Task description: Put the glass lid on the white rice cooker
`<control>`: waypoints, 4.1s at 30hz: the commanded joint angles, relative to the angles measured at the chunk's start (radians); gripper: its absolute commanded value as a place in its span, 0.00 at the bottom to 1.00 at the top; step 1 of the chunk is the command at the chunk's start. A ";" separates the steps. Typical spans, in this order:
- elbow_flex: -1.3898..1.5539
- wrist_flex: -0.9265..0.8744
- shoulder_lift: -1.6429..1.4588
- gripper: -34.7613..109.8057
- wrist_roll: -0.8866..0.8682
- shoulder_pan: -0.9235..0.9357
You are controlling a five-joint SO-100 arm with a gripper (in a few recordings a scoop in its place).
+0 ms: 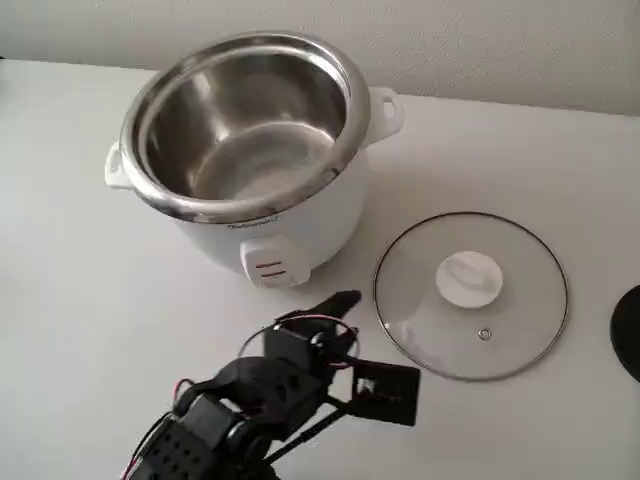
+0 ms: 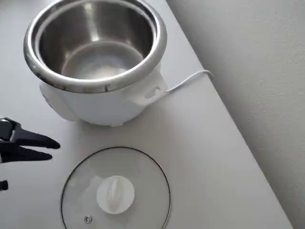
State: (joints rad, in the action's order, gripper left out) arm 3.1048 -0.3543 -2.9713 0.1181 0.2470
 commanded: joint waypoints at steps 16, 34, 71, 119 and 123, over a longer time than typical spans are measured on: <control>-0.457 0.865 1.138 0.38 -0.017 0.110; -0.770 0.887 1.440 0.38 -0.021 0.149; -0.965 0.801 1.327 0.24 -0.133 0.229; -1.308 0.347 0.555 0.24 -0.012 -0.387; -1.407 0.324 0.660 0.24 -0.012 -0.482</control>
State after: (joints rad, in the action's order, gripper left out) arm 1.9528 -0.0276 -2.3393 0.0936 -0.1488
